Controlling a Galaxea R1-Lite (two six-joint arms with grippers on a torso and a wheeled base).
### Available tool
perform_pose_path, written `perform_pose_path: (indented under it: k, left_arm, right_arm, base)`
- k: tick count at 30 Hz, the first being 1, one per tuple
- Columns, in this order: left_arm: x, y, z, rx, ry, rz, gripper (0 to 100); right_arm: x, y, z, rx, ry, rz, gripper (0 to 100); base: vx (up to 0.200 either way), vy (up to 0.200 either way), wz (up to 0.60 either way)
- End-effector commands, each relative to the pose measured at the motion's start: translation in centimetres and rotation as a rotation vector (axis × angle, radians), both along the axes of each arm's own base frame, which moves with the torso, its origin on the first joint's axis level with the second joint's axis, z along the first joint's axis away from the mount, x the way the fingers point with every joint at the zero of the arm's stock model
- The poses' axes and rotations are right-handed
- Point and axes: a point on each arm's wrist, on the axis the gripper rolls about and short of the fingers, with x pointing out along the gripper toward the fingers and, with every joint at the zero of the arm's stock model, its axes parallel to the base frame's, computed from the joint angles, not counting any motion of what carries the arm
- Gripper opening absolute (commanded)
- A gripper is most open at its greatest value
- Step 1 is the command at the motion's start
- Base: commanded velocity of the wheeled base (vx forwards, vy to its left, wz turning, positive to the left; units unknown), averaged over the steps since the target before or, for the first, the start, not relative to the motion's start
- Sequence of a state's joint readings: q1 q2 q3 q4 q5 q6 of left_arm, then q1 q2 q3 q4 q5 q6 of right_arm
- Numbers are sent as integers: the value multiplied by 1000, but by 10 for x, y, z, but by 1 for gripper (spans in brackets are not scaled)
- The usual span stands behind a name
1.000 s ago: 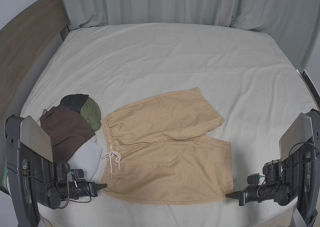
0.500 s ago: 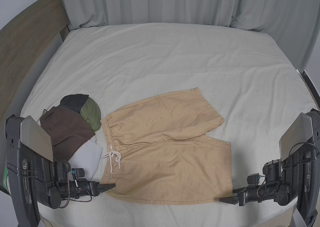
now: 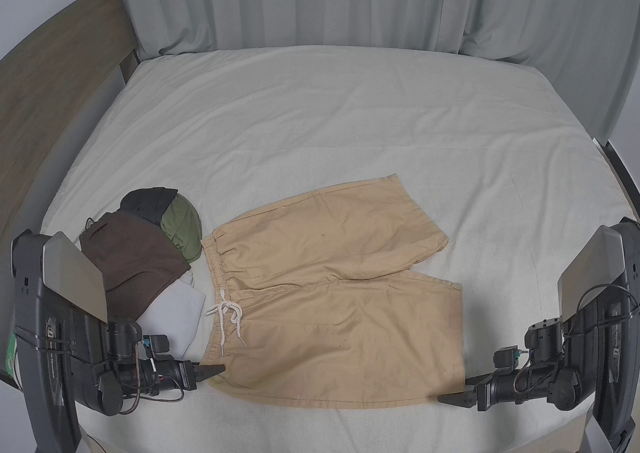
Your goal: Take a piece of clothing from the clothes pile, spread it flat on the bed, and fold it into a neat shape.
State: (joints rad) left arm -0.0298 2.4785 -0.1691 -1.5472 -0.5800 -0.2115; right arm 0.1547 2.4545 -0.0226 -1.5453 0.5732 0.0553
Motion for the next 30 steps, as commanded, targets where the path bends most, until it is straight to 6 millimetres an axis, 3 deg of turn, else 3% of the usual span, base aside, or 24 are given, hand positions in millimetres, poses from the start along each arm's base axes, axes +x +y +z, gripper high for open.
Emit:
perform_pose_path:
  k: [1,25,26,30]
  left_arm:
    - [0,0,-2,-1,7,0,0]
    - [3,-1,-2,-37,-8,-44,0]
    - [3,-1,-2,-37,-8,-44,100]
    - [3,0,-2,-39,-6,-37,100]
  right_arm:
    - [0,0,-1,-1,1,0,100]
    - [0,0,-1,-1,1,-2,100]
    - [0,0,-1,-1,1,-2,100]
    - [0,0,-1,-1,1,-2,100]
  base:
    - [0,0,0]
    - [0,0,0]
    - [0,0,0]
    - [0,0,0]
